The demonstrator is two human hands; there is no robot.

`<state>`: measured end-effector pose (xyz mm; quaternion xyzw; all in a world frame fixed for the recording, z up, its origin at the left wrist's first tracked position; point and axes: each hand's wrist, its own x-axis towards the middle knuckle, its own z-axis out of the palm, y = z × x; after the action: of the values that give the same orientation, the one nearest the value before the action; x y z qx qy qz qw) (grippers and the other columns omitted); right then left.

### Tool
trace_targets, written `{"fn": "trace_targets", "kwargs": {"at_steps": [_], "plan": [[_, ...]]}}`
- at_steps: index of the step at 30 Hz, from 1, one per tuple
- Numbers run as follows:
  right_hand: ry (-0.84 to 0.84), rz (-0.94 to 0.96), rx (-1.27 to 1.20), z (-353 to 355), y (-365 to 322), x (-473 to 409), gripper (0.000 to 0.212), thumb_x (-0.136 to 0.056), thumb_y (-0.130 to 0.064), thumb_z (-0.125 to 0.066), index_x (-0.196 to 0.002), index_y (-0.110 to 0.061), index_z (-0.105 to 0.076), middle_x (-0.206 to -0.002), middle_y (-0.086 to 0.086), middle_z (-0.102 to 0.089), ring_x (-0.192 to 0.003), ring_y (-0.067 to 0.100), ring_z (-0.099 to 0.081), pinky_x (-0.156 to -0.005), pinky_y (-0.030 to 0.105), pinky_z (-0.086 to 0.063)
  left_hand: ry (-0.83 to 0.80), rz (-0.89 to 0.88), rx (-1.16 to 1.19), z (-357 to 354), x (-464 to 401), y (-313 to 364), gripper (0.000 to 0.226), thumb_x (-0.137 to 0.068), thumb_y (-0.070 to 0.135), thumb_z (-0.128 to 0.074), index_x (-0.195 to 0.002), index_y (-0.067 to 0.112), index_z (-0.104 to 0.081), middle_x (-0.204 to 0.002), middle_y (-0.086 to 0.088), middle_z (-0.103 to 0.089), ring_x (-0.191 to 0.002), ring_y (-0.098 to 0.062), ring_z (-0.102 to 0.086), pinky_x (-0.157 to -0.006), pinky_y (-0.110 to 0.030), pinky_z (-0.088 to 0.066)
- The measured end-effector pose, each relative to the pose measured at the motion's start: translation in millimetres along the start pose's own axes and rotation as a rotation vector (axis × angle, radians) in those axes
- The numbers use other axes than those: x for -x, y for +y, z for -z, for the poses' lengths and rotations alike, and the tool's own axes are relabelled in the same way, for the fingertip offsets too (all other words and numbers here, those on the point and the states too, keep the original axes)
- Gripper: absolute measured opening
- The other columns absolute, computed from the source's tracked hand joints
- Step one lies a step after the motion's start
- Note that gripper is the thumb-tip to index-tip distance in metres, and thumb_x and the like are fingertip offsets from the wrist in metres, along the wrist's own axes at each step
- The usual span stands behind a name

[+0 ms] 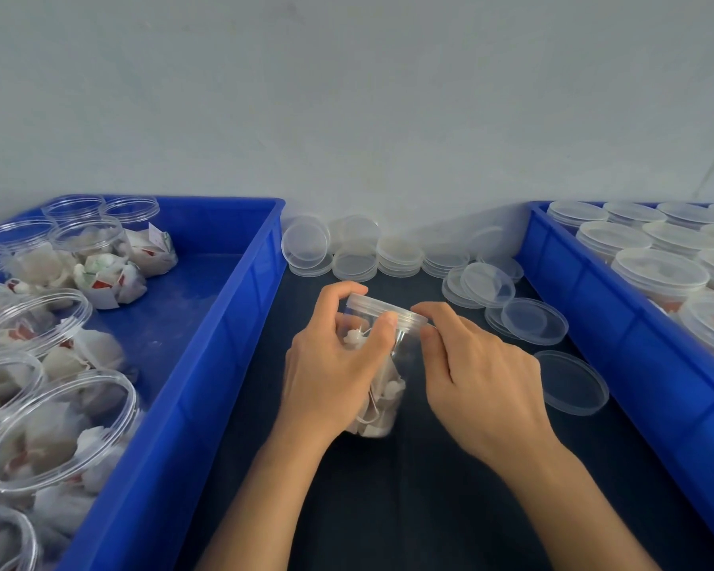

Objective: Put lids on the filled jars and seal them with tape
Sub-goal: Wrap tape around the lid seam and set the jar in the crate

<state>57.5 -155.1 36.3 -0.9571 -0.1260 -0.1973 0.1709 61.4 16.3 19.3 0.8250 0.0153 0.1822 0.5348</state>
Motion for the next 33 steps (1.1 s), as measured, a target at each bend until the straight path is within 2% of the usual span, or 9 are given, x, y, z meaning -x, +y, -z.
{"fn": "trace_targets", "kwargs": {"at_steps": [5,7,11,13,16,18,20,23,33], "plan": [[-0.023,0.002,-0.022,0,0,1,0.043,-0.105,-0.046,-0.017,-0.137,-0.048,-0.045,-0.094,-0.015,-0.065,-0.074,0.012,-0.062,-0.054,0.032,-0.040,-0.065,0.028,-0.010,3,0,0,0.052,-0.076,0.082,-0.050,-0.124,0.064,-0.050,-0.101,0.024,-0.072,-0.095,-0.001,-0.071,-0.092,-0.043,-0.060],[-0.029,-0.009,-0.027,0,0,1,0.040,-0.107,-0.045,-0.019,-0.137,-0.049,-0.046,-0.095,-0.015,-0.065,-0.077,0.013,-0.062,-0.059,0.036,-0.047,-0.085,0.039,-0.047,2,1,2,0.060,-0.074,0.089,-0.048,-0.129,0.066,-0.046,-0.103,0.026,-0.071,-0.100,0.001,-0.067,-0.096,-0.038,-0.055],[-0.056,-0.033,-0.096,0,3,0,0.037,-0.109,-0.046,-0.026,-0.140,-0.053,-0.045,-0.098,-0.017,-0.064,-0.088,0.016,-0.064,-0.073,0.043,-0.054,-0.076,0.034,-0.100,-2,2,5,0.064,-0.074,0.092,-0.046,-0.131,0.064,-0.042,-0.102,0.027,-0.068,-0.101,0.005,-0.062,-0.088,-0.027,-0.048],[-0.118,-0.031,-0.201,-1,8,-2,0.037,-0.110,-0.048,-0.027,-0.142,-0.056,-0.043,-0.093,-0.018,-0.062,-0.088,0.014,-0.062,-0.078,0.044,-0.053,-0.075,0.055,-0.039,-1,1,4,0.060,-0.075,0.089,-0.049,-0.129,0.063,-0.045,-0.107,0.022,-0.068,-0.103,-0.001,-0.065,-0.091,-0.033,-0.051],[-0.241,-0.009,-0.425,-1,16,-5,0.037,-0.110,-0.047,-0.031,-0.144,-0.057,-0.041,-0.085,-0.013,-0.065,-0.075,0.012,-0.061,-0.073,0.041,-0.054,-0.068,0.078,0.056,1,1,1,0.055,-0.078,0.082,-0.055,-0.128,0.061,-0.049,-0.108,0.019,-0.069,-0.101,-0.005,-0.069,-0.093,-0.040,-0.056],[-0.288,-0.024,-0.542,-2,20,-6,0.037,-0.110,-0.047,-0.036,-0.145,-0.056,-0.040,-0.086,-0.012,-0.070,-0.070,0.010,-0.062,-0.068,0.035,-0.054,-0.066,0.078,0.090,3,0,0,0.055,-0.078,0.081,-0.056,-0.128,0.059,-0.051,-0.108,0.016,-0.070,-0.100,-0.006,-0.070,-0.091,-0.039,-0.056],[-0.304,-0.043,-0.613,-4,22,-7,0.036,-0.108,-0.050,-0.041,-0.144,-0.056,-0.043,-0.071,-0.007,-0.068,-0.062,0.007,-0.058,-0.062,0.029,-0.051,-0.069,0.082,0.139,6,-2,-1,0.056,-0.076,0.081,-0.056,-0.127,0.056,-0.053,-0.106,0.012,-0.071,-0.097,-0.006,-0.070,-0.087,-0.036,-0.054],[-0.237,-0.021,-0.575,-3,25,-7,0.033,-0.105,-0.053,-0.045,-0.137,-0.058,-0.049,-0.059,-0.005,-0.051,-0.056,0.006,-0.048,-0.061,0.029,-0.043,-0.083,0.078,0.194,10,-5,-4,0.054,-0.075,0.079,-0.060,-0.123,0.054,-0.058,-0.101,0.012,-0.073,-0.093,-0.004,-0.072,-0.086,-0.036,-0.055],[-0.208,-0.002,-0.457,2,30,-10,0.032,-0.105,-0.053,-0.045,-0.136,-0.056,-0.052,-0.060,-0.003,-0.054,-0.058,0.011,-0.052,-0.061,0.027,-0.038,-0.156,0.064,0.300,9,-4,-5,0.045,-0.082,0.072,-0.064,-0.117,0.045,-0.065,-0.101,0.003,-0.076,-0.100,-0.019,-0.074,-0.096,-0.054,-0.059]]}}
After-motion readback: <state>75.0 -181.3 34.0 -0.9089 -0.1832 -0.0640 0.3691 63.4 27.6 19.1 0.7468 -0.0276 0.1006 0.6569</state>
